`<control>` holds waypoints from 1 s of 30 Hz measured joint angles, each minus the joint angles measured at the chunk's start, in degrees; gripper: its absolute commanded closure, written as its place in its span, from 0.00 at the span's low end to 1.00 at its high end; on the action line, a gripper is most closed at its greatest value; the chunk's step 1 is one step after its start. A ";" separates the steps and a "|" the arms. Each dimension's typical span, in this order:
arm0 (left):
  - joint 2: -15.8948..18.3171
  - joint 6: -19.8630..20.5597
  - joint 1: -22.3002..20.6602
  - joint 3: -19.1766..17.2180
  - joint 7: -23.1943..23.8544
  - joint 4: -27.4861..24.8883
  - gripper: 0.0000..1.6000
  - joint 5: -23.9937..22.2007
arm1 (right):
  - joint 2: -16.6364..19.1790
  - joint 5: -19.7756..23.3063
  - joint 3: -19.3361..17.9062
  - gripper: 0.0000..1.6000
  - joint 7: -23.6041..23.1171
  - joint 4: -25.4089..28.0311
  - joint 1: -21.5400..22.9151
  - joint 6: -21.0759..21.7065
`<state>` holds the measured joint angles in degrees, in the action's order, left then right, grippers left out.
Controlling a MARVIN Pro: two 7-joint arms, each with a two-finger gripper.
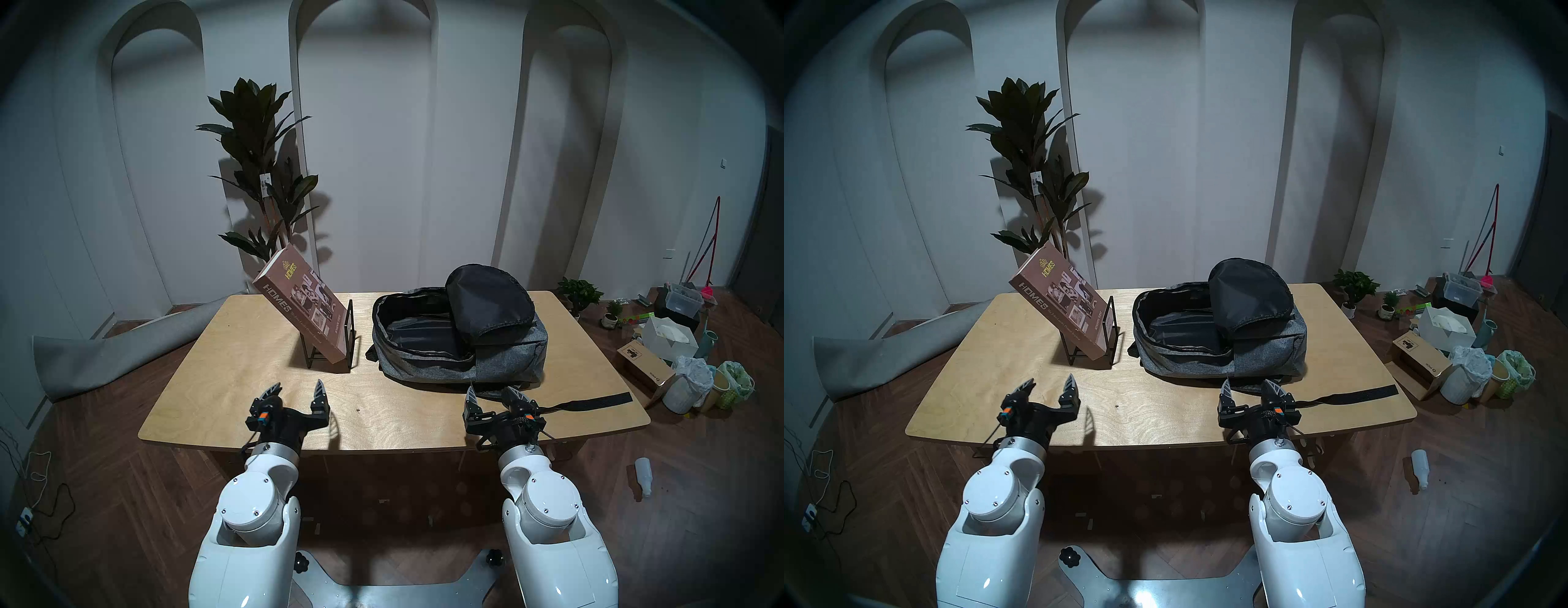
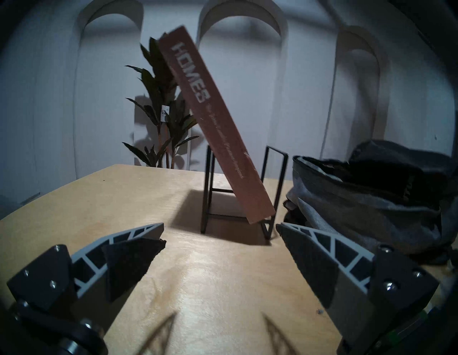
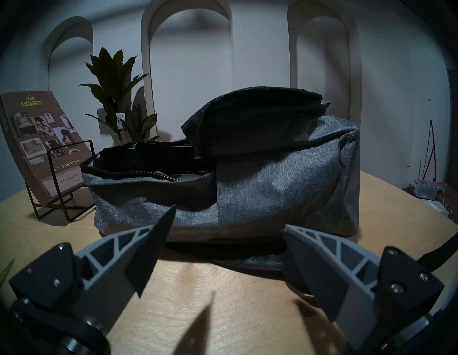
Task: Put the book into the bag and close the bag
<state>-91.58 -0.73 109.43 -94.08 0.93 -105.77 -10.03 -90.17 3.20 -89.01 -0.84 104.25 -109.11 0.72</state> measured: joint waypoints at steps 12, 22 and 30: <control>-1.85 7.05 -0.87 -4.00 0.02 -5.33 0.00 -11.12 | 0.55 3.96 -2.62 0.00 -2.73 8.48 0.55 3.07; -2.09 10.51 -3.39 -3.65 -0.14 -7.24 0.00 -17.16 | 1.60 6.69 -6.35 0.00 -3.69 10.95 3.18 6.68; -1.49 10.52 -7.12 -3.39 -2.15 -6.11 0.00 -17.80 | 2.08 7.96 -8.04 0.00 -4.01 10.64 4.98 7.90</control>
<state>-93.06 9.79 102.31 -97.47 -1.21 -111.88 -27.83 -88.09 11.16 -97.05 -4.85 114.89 -104.13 8.61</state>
